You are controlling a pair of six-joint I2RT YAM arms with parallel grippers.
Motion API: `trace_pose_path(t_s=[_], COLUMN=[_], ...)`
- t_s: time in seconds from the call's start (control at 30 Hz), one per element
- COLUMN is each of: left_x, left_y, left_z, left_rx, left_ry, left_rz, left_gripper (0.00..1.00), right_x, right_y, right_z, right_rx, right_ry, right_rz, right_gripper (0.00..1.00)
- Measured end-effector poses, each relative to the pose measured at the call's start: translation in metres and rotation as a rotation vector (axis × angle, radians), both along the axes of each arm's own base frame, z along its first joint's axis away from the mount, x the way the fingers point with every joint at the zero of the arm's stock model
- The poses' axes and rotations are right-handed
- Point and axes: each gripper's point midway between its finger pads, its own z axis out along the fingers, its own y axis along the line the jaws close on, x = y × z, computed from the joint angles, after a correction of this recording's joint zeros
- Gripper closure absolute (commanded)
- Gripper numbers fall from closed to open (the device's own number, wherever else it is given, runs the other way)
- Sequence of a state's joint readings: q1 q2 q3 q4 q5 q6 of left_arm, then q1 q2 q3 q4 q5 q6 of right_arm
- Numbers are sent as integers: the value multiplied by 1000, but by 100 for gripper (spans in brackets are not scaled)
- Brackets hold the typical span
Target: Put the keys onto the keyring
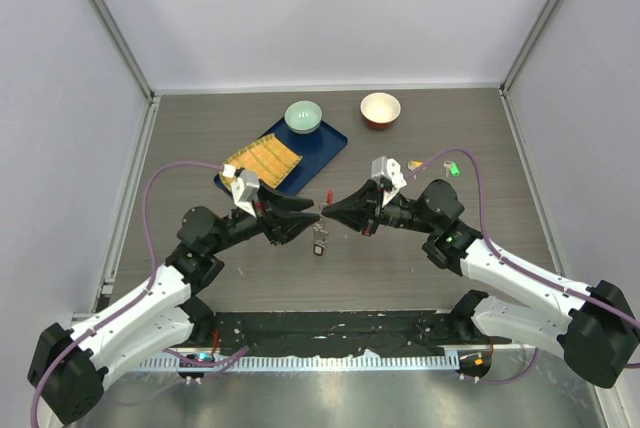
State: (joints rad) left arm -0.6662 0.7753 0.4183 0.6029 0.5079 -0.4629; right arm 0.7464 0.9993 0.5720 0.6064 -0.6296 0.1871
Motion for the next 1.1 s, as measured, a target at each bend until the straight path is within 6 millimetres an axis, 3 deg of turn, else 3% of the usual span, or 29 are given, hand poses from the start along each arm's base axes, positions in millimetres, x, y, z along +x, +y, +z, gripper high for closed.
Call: trace_pose_path(t_s=[0.5,0.83,1.1], left_x=[-1,-5,-10], left_y=[-6,-8,-12], left_z=[4,6,8], left_rx=[-21,-25,-17], left_ry=[-14,-20,-31], left_rz=[-38,-64,-110], left_gripper=[55,68,71], right_x=[-5,-10,-13], right_y=[2,4,6], right_z=[-2,-5,-6], right_rx=[-3,-10,-8], right_ry=[-3,3,17], right_rz=[38,76,96], right_gripper=[99,99,99])
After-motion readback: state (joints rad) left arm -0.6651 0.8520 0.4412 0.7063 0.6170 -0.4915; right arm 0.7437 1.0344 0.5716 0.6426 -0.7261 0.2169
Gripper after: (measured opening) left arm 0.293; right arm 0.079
